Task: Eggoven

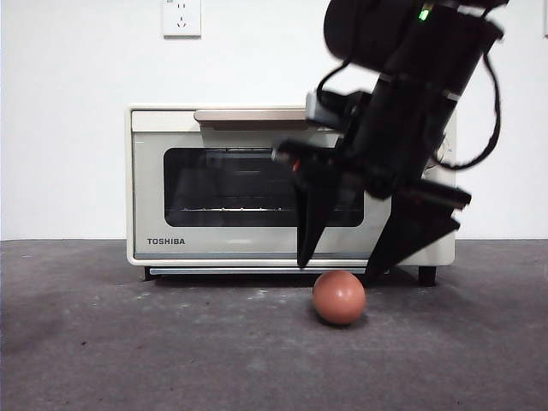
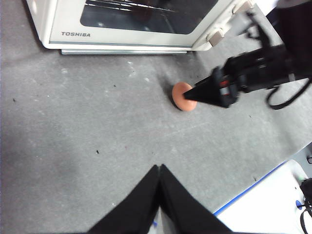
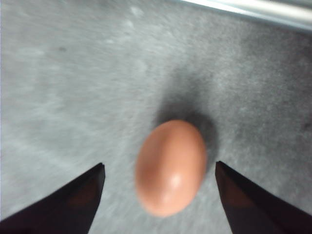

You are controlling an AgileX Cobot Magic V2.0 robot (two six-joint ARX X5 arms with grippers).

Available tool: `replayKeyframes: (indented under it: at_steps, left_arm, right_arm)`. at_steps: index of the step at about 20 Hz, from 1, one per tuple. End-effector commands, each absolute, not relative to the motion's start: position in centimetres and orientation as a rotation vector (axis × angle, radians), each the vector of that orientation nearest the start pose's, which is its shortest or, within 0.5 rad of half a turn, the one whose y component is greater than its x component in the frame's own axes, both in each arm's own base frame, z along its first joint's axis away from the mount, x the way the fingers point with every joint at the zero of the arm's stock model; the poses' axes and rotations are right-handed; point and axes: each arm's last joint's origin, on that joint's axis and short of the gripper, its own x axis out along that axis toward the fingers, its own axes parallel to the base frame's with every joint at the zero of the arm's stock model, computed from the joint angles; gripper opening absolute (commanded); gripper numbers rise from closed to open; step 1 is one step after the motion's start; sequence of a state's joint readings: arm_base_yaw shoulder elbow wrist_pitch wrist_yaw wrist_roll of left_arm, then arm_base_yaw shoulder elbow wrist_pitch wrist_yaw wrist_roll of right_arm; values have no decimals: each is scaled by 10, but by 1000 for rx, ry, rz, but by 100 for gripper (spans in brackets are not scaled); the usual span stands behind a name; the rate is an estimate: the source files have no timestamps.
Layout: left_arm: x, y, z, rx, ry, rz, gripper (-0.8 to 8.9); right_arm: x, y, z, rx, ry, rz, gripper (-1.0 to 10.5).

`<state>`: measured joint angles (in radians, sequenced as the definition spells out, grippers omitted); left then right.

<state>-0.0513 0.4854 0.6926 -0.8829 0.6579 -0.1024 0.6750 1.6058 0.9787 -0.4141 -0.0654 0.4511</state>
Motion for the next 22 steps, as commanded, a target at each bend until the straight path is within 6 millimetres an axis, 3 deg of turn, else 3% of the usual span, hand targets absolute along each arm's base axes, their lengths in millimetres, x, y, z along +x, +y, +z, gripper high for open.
replayKeyframes:
  at_steps: [1,8,18,22]
  left_arm:
    - [84,-23,285,-281,666,-666,7]
    - [84,-23,285,-280,664,-669,7]
    - [84,-23,286,-279,662,-669,7]
    - [89,-23,288,-303,640,-662,7]
  right_arm:
    - [248,204,180,70,1142,409,356]
    - [254,209,159,52,1165,387,346]
    - [253,208,157,29,1192,372,8]
    - [250,206,168,18,1159,405,3]
